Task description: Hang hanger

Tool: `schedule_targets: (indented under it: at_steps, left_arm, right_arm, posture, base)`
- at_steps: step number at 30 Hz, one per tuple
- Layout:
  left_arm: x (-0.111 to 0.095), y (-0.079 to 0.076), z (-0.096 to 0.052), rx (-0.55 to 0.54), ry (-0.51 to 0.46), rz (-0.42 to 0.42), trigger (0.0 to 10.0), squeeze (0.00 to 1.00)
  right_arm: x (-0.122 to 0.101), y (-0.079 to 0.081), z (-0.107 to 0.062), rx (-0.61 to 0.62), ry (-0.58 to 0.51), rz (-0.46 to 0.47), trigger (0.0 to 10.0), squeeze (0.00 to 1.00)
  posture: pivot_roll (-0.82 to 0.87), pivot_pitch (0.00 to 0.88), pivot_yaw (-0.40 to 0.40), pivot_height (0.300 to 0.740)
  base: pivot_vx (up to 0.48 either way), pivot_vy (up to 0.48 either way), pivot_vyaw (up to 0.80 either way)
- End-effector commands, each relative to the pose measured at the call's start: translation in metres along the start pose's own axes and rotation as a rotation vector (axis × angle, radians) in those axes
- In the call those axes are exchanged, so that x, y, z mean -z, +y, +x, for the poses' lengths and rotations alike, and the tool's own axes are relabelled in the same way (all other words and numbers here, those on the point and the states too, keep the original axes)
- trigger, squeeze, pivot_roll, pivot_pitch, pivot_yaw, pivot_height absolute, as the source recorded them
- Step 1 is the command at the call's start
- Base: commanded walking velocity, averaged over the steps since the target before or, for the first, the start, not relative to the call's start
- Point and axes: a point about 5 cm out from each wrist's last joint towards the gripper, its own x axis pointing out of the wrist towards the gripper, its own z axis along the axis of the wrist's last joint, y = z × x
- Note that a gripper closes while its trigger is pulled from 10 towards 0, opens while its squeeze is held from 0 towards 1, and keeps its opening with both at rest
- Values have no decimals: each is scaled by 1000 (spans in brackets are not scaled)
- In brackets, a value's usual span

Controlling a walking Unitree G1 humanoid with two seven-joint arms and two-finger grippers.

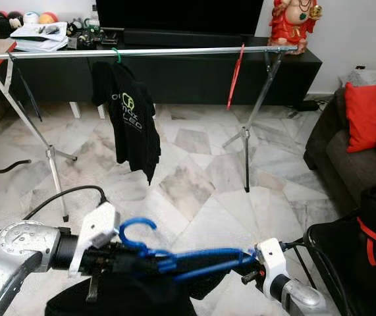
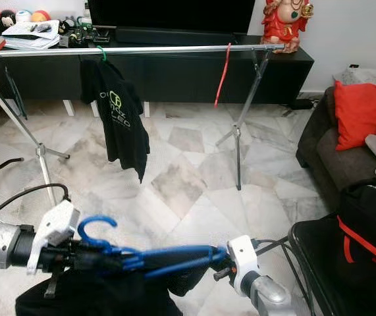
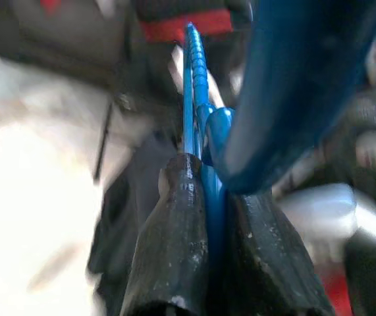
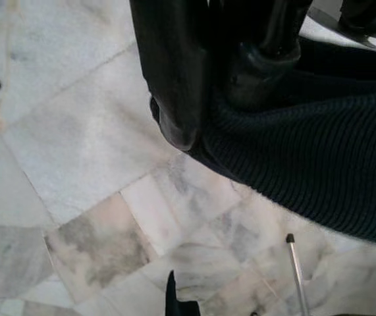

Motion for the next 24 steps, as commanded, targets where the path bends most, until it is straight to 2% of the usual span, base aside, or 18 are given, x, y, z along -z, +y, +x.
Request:
schedule_targets:
  at_steps: [1, 5, 6, 7, 8, 9, 10, 12, 13, 15, 16, 19, 20, 21, 23, 24]
  left_arm:
    - [-11, 4, -2, -26, -76, 7, 10000, 0]
    - [-15, 6, 3, -60, -183, -15, 10000, 0]
    - [-18, 11, 6, -101, -258, -34, 10000, 0]
    - [-19, 12, 7, -112, -273, -37, 10000, 0]
    - [-21, 19, 11, -175, -319, -53, 10000, 0]
    - [-25, 30, 19, -287, -400, -92, 10000, 0]
    - [-26, 35, 23, -331, -434, -112, 10000, 0]
    - [-31, 38, 36, -363, -532, -180, 10000, 0]
    - [-31, 38, 36, -363, -532, -180, 10000, 0]
    - [-35, 40, 47, -362, -617, -275, 10000, 0]
    - [-35, 40, 47, -362, -617, -275, 10000, 0]
    - [-40, 45, 62, -400, -726, -384, 10000, 0]
    - [-42, 49, 67, -451, -764, -411, 10000, 0]
    - [-45, 55, 70, -555, -791, -401, 10000, 0]
    - [-44, 60, 69, -649, -757, -346, 10000, 0]
    - [-36, 68, 65, -752, -665, -305, 10000, 0]
  right_arm:
    - [11, -4, -7, 30, 35, 17, 0, 0]
    - [13, -1, -6, 26, 33, 28, 0, 0]
    - [13, 0, -5, 23, 32, 32, 0, 0]
    - [13, 0, -5, 22, 31, 33, 0, 0]
    - [13, 1, -5, 19, 30, 34, 0, 0]
    - [13, 3, -4, 13, 26, 36, 0, 0]
    - [13, 4, -3, 10, 24, 37, 0, 0]
    - [11, 7, -1, -11, 13, 43, 0, 0]
    - [11, 7, -1, -11, 13, 43, 0, 0]
    - [9, 10, 1, -36, 7, 42, 0, 0]
    - [9, 10, 1, -36, 7, 42, 0, 0]
    - [10, 15, 2, -88, 12, 24, 0, 0]
    - [10, 17, 2, -104, 10, 25, 0, 0]
    - [10, 18, 3, -111, 7, 26, 0, 0]
    - [10, 17, 3, -103, 6, 23, 0, 0]
    - [10, 16, 2, -88, 8, 25, 0, 0]
  posture:
    - [45, 115, -97, 740]
    - [46, 115, -95, 740]
    - [47, 115, -94, 740]
    - [47, 115, -94, 740]
    - [48, 113, -95, 740]
    - [46, 114, -95, 740]
    - [46, 114, -95, 740]
    - [42, 111, -95, 740]
    - [42, 111, -95, 740]
    - [45, 109, -92, 740]
    - [45, 109, -92, 740]
    - [44, 106, -88, 740]
    - [38, 105, -87, 740]
    - [33, 104, -84, 740]
    - [29, 105, -83, 740]
    - [30, 104, -82, 740]
  base:
    - [0, 0, 0]
    - [0, 0, 0]
    - [0, 0, 0]
    - [0, 0, 0]
    - [0, 0, 0]
    - [0, 0, 0]
    - [0, 0, 0]
    - [0, 0, 0]
    - [0, 0, 0]
    - [0, 0, 0]
    - [0, 0, 0]
    - [0, 0, 0]
    - [0, 0, 0]
    - [0, 0, 0]
    - [0, 0, 0]
    - [0, 0, 0]
